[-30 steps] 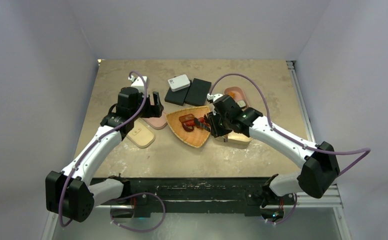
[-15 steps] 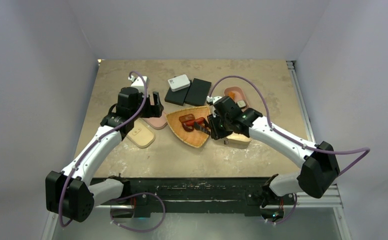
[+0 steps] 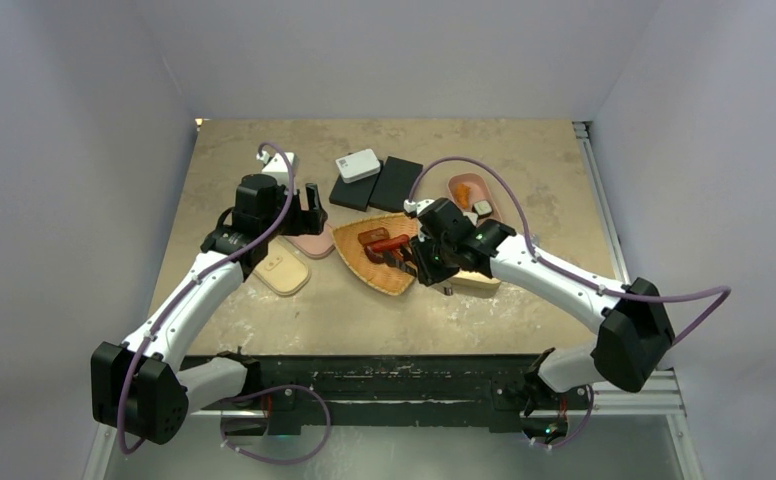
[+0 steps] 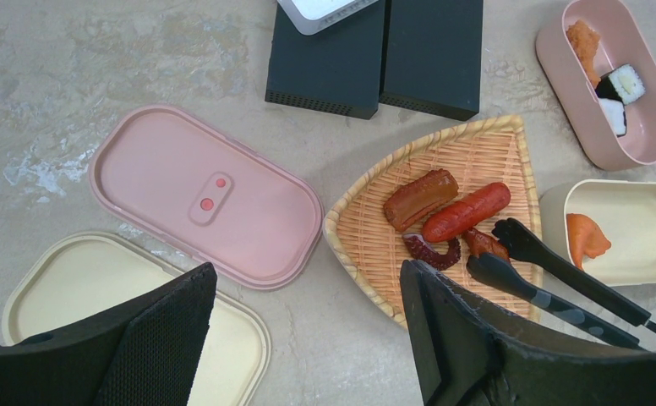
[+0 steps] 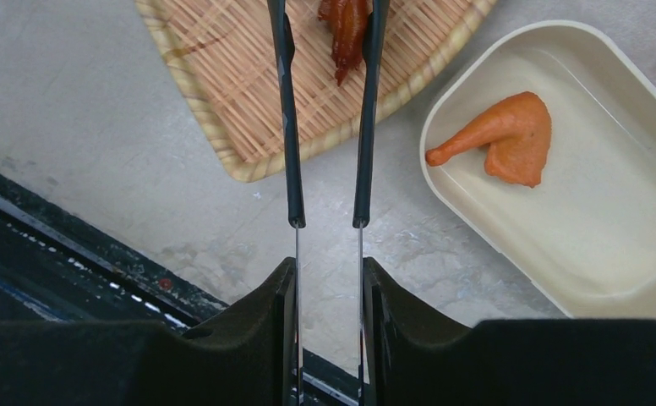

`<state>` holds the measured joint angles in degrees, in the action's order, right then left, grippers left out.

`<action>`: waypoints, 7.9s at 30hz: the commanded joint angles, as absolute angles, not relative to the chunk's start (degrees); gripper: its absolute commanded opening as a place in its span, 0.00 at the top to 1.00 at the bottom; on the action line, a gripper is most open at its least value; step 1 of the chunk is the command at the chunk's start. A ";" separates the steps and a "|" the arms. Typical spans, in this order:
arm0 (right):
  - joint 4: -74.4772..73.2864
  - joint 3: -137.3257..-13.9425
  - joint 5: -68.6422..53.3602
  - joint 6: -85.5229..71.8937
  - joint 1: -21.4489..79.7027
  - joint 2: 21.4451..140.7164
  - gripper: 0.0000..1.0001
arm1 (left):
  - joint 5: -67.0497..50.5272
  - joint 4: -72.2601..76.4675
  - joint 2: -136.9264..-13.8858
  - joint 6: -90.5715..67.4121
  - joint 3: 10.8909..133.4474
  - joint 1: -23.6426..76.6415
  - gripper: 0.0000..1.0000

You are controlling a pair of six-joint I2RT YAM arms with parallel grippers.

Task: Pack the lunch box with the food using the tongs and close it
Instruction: Pick up the fake food from the plate, then place the fake food in the packing box, then pick up the fake food from the plate.

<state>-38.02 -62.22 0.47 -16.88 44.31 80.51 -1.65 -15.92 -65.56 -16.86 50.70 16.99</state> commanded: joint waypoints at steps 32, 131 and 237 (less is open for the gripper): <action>-40.47 -66.81 9.63 -18.08 47.64 84.63 0.83 | -1.12 -14.55 -63.90 -16.35 50.49 17.05 0.22; -26.92 -68.53 5.54 -10.46 15.27 82.03 0.73 | -1.76 -14.33 -63.37 -16.52 50.34 17.05 0.22; -36.10 -72.43 2.97 -17.09 48.57 84.60 1.00 | -1.61 -14.33 -63.63 -16.61 50.19 17.05 0.22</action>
<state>-34.89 -69.43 0.62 -14.57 48.36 87.46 -1.26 -15.92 -65.01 -16.88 50.68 16.99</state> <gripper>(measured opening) 0.190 0.777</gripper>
